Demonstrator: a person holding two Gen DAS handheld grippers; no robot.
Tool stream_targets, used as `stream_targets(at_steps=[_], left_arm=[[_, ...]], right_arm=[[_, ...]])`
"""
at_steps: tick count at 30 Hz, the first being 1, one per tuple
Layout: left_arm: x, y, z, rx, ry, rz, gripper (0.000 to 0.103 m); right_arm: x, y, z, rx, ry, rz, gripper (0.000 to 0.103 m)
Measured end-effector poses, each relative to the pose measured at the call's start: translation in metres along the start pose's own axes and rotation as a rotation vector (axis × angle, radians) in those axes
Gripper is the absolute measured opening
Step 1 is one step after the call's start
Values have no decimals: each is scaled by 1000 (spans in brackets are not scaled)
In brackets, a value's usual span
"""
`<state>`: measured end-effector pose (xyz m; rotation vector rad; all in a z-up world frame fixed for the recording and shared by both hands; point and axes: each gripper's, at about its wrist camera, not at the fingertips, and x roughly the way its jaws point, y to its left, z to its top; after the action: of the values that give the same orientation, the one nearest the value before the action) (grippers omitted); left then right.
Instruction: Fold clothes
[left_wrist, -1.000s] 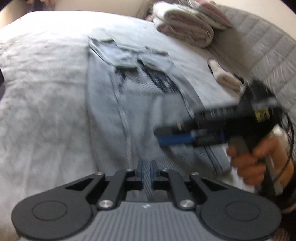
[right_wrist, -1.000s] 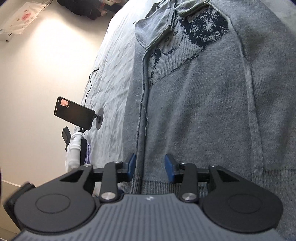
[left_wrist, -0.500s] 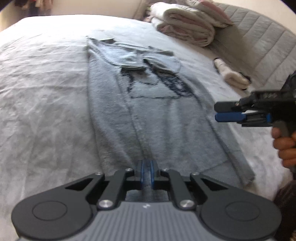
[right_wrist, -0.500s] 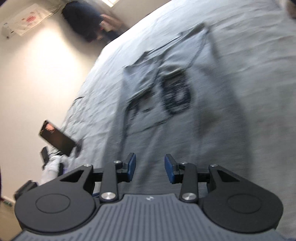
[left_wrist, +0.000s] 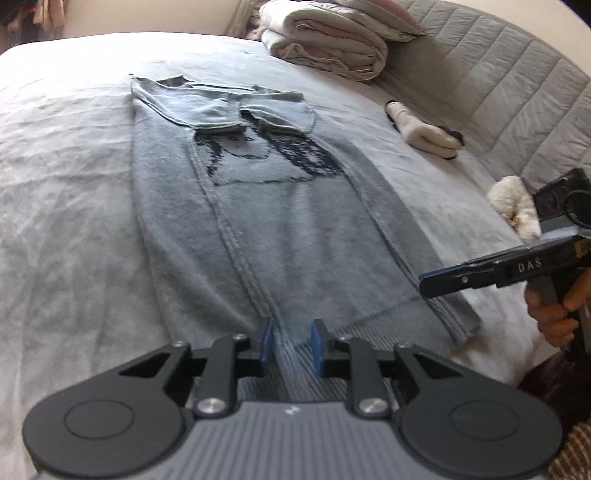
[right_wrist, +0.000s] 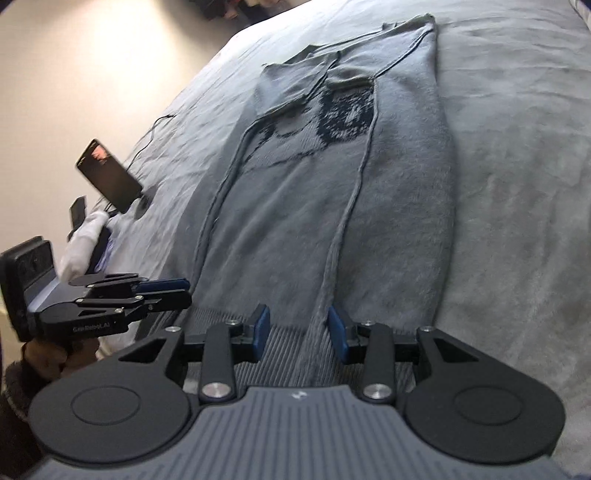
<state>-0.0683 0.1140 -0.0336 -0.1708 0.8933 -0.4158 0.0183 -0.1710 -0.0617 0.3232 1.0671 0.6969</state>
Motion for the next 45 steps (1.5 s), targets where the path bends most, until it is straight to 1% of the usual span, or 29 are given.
stream_targets(at_steps=[2,4,7,8,10,12,14,16,19,22,24,26,28,30,32,36,37,39,40,42,43,44,45], left_arm=[[-7,1,-5,5,8,-23,23],[-14,5,-7,-28,13,-73,23],[-27,20,-10,-138,-13,-139,26],[-31,24,-11,-162,-26,-138,27],[-41,34,-11,-215,-62,-115,30],[-48,46,-11,-273,-78,-98,31],[-55,58,-11,-331,-95,-82,32],[-56,69,-13,-395,-76,-89,32],[-49,82,-19,-450,-26,-108,31],[-39,90,-26,-498,30,-151,31],[-33,90,-30,-501,55,-179,31],[-27,91,-34,-503,80,-206,30],[-20,88,-36,-496,98,-225,27],[-15,88,-37,-496,108,-245,26],[-12,87,-38,-505,113,-269,26],[-7,85,-39,-497,118,-295,25],[-6,83,-39,-498,119,-297,23],[-5,83,-40,-500,120,-303,23],[-5,84,-40,-502,128,-311,19],[-4,84,-39,-508,145,-327,14],[-3,85,-39,-524,160,-345,10],[-3,86,-39,-531,163,-350,9],[-3,85,-38,-532,160,-352,9]], right_arm=[[-7,-5,0,30,2,18,40],[-15,-10,0,60,4,37,41],[-27,-19,-5,145,-4,86,46],[-31,-24,-6,176,-9,107,49],[-42,-34,-10,226,-24,126,51],[-52,-44,-12,266,-47,109,51],[-56,-54,-17,299,-52,104,51],[-61,-64,-22,333,-56,100,51],[-67,-78,-29,383,-62,98,51],[-66,-91,-37,438,-61,163,50],[-64,-92,-37,449,-56,182,49],[-62,-92,-36,447,-39,187,45],[-55,-85,-34,424,-10,192,42],[-49,-78,-32,397,18,198,40],[-40,-72,-32,379,44,208,31],[-26,-67,-34,382,74,238,22],[-24,-67,-34,387,77,244,18],[-21,-70,-36,400,77,255,12],[-20,-70,-37,404,77,261,9],[-19,-70,-38,403,73,275,8],[-20,-69,-37,392,69,281,10],[-21,-66,-36,381,62,286,13],[-23,-64,-36,371,55,290,14]])
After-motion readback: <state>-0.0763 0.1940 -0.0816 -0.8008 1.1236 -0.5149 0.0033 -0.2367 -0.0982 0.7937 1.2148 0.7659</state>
